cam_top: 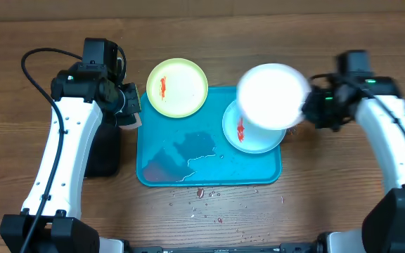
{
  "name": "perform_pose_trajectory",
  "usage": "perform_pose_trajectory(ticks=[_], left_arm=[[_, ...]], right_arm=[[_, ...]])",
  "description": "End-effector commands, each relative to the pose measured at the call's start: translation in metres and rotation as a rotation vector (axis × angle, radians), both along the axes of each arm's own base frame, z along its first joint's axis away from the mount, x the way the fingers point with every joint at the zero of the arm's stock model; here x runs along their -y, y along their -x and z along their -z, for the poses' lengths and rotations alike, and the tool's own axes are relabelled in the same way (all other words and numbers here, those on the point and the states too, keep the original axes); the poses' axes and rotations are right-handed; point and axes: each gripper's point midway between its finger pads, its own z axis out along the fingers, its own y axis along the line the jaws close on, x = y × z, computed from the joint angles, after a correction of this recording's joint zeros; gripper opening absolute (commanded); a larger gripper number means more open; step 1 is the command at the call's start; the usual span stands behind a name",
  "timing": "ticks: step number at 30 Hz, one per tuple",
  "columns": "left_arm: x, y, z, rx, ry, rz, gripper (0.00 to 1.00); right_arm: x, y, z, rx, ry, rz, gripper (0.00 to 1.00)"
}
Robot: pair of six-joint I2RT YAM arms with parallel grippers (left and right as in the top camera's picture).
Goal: Clean dirty plates on tray and stack at the side
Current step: 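Carry the white plate right off the tray and set it on the table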
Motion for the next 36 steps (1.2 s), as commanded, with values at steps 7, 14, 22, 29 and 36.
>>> perform_pose_trajectory(ticks=[7,14,22,29,36], left_arm=[[-0.002,-0.004,-0.004,0.013,-0.008,0.009,0.04],[-0.002,-0.004,-0.004,0.014,-0.007,0.009,0.04],[-0.002,-0.004,-0.004,0.014,-0.008,0.009,0.04],[-0.002,-0.002,-0.009,0.022,-0.033,0.079,0.04],[-0.015,0.001,-0.065,0.125,-0.101,0.066,0.04]], right_arm=[[0.148,0.049,0.019,-0.119,0.2,0.354,0.04],[0.149,0.074,0.07,-0.185,0.217,0.402,0.04],[0.143,0.081,0.083,-0.201,0.208,0.381,0.45],[0.118,0.035,0.009,-0.051,0.112,0.18,0.44],[0.012,-0.019,-0.051,0.136,0.066,-0.106,0.42]])
